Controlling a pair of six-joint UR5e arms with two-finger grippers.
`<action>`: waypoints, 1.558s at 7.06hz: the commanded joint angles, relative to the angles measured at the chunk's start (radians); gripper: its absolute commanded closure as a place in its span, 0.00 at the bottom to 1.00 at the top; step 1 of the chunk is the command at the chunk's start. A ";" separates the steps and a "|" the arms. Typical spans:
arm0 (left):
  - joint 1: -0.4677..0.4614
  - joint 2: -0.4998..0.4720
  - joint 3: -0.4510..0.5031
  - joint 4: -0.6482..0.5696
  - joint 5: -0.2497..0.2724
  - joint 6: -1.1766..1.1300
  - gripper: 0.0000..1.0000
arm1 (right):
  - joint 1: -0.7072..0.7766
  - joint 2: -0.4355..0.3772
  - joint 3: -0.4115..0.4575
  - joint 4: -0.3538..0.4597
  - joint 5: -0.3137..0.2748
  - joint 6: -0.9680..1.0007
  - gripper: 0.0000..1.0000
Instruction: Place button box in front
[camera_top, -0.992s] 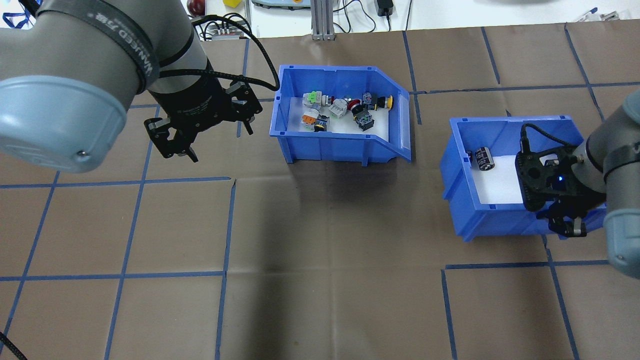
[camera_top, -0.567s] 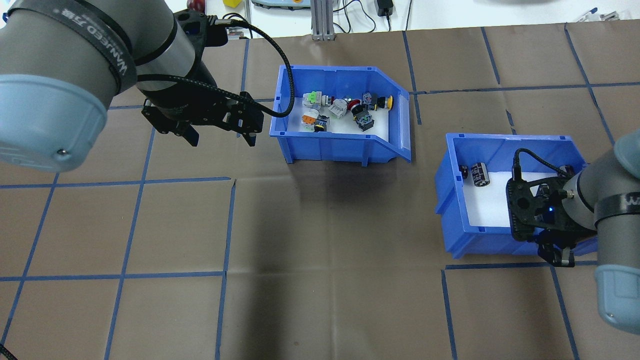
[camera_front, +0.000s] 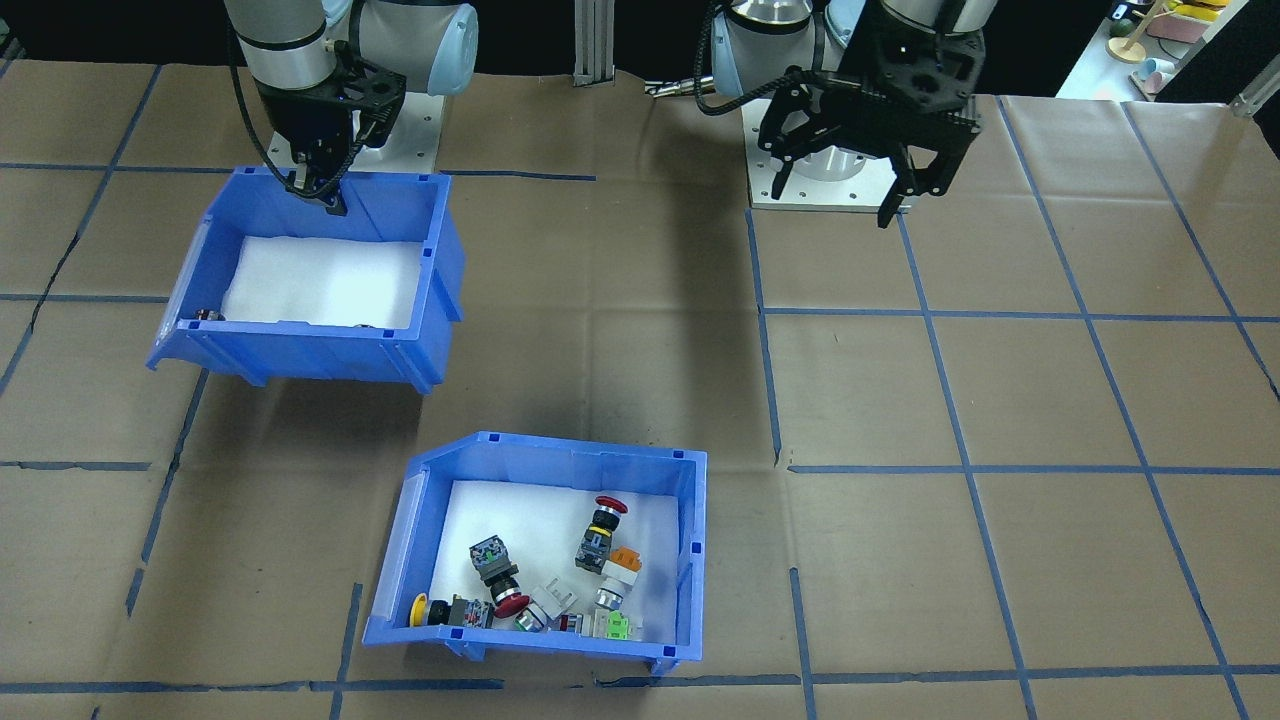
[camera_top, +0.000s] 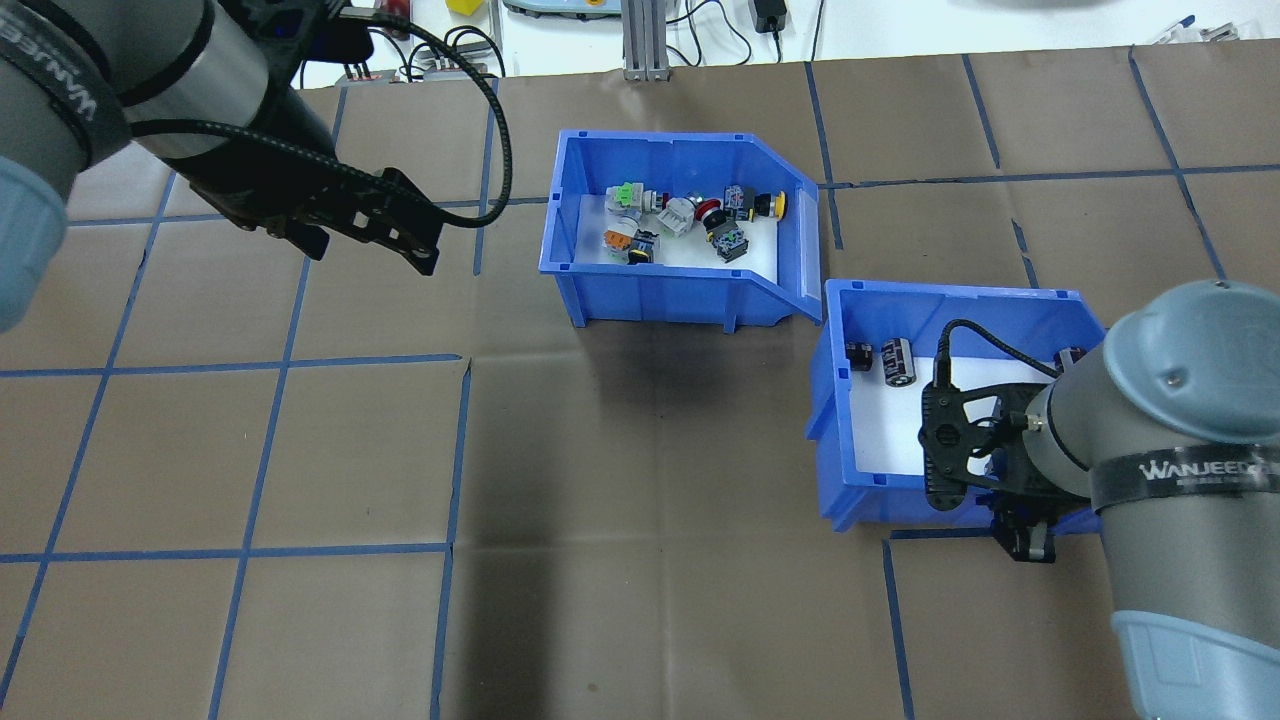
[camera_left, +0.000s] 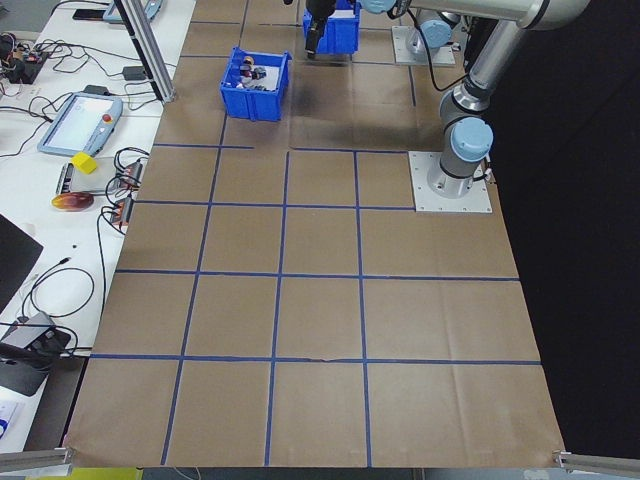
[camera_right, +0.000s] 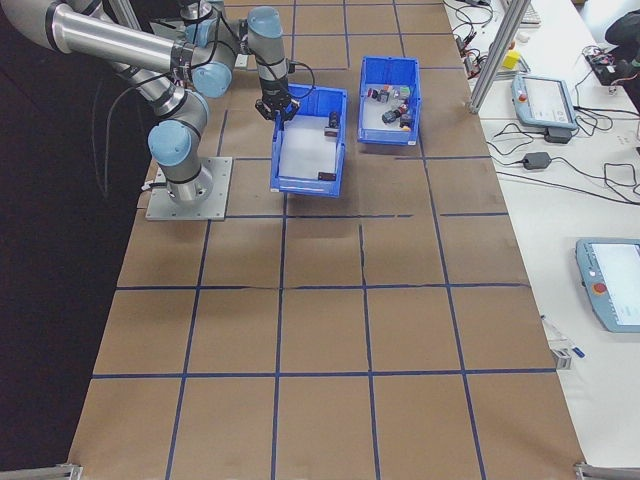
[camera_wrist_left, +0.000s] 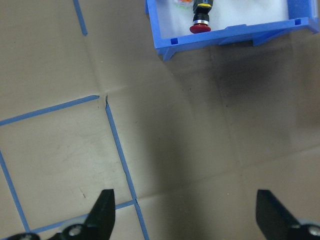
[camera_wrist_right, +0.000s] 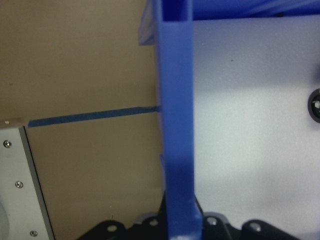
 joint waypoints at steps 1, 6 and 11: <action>0.042 0.009 -0.040 -0.007 -0.004 0.003 0.02 | 0.113 0.016 -0.007 -0.009 -0.002 0.132 0.90; 0.002 0.046 -0.121 0.018 0.022 0.008 0.02 | 0.490 0.313 -0.163 -0.121 -0.018 0.507 0.89; -0.001 0.058 -0.031 -0.013 0.082 -0.050 0.01 | 0.653 0.494 -0.166 -0.274 -0.118 0.599 0.89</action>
